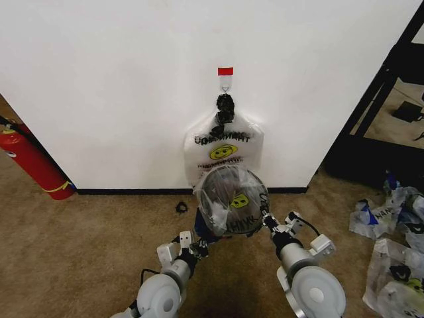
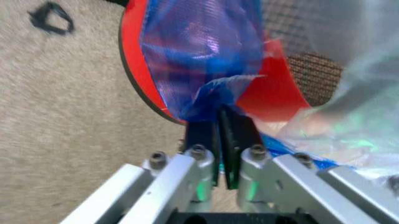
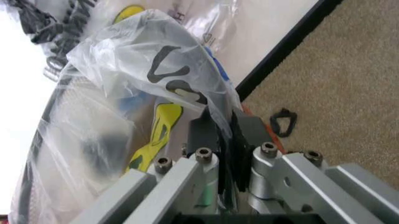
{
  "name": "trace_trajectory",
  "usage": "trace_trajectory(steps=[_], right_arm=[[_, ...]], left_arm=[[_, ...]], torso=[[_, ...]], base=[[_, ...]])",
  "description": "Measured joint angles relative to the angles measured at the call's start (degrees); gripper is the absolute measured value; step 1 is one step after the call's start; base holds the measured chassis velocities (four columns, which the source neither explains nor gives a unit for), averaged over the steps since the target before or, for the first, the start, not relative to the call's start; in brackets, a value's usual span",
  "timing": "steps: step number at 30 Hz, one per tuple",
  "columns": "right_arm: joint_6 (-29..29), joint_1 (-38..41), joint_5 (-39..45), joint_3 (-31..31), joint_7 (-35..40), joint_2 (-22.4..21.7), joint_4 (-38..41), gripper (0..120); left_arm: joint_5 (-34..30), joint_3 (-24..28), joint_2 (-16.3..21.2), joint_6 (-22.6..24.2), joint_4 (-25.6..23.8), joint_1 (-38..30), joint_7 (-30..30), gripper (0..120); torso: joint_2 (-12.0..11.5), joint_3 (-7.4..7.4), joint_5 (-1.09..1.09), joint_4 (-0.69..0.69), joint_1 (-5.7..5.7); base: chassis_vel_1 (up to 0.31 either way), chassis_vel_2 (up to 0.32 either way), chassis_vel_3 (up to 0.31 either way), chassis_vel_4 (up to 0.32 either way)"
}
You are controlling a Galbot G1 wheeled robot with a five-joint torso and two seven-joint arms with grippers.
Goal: Pick up the garbage bag from the wall and place it over the trash bin.
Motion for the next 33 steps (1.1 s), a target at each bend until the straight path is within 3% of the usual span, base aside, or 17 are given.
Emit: trace_trajectory(steps=[10, 12, 18, 20, 22, 26, 28, 33], right_arm=[[0.72, 1.94, -0.56, 0.19, -0.16, 0.2, -2.52, 1], [0.73, 2.09, -0.59, 0.28, -0.19, 0.14, -2.74, 1], [0.99, 2.77, -0.58, 1.2, -0.31, -0.78, -3.78, 1], [0.99, 2.86, -0.54, 1.39, -0.32, -0.94, -3.8, 1], [1.01, 3.02, -0.37, 1.78, -0.32, -1.29, -3.8, 1], [1.01, 2.93, -1.02, 1.48, -0.37, -1.48, -3.53, 1], [1.02, 2.89, -1.27, 1.35, -0.42, -1.5, -3.52, 1], [1.58, 2.59, -5.51, -0.44, -1.77, -1.4, -3.84, 1]], left_arm=[[8.3, -4.31, 7.99, 2.0, -7.19, 6.26, -0.45, 41], [8.29, -4.84, 8.46, 2.19, -8.19, 6.67, -0.56, 45], [5.98, -9.96, 11.97, 3.35, -15.08, 8.58, -3.91, 71], [5.47, -10.69, 12.48, 3.42, -15.93, 8.84, -4.46, 73], [4.32, -12.15, 13.77, 3.92, -17.94, 9.2, -6.48, 86], [3.5, -11.72, 14.48, 4.09, -20.06, 6.59, -7.25, 98], [3.47, -11.39, 14.53, 4.37, -20.3, 5.99, -7.24, 97], [4.99, -3.28, 17.78, 5.95, -19.52, -4.62, -5.8, 77]], torso=[[0.0, 0.0, 0.0, 0.01, 0.0], [0.0, 0.0, 0.0, 0.02, 0.0], [0.0, 0.0, 0.01, 0.0, 0.0], [0.0, 0.0, 0.0, 0.01, 0.0], [0.0, 0.0, 0.01, 0.0, 0.0], [0.0, 0.0, 0.0, 0.02, 0.0], [0.0, 0.0, 0.0, 0.01, 0.0], [0.0, 0.0, -0.01, -0.02, 0.0]], base=[[0.0, 0.0, 0.0, 0.0], [0.0, 0.0, 0.0, 0.0], [0.0, 0.0, 0.0, 0.0], [0.0, 0.0, 0.0, 0.0], [0.0, 0.0, 0.0, 0.0], [0.0, 0.0, 0.0, 0.0], [0.0, 0.0, 0.0, 0.0], [0.0, 0.0, 0.0, 0.0]])
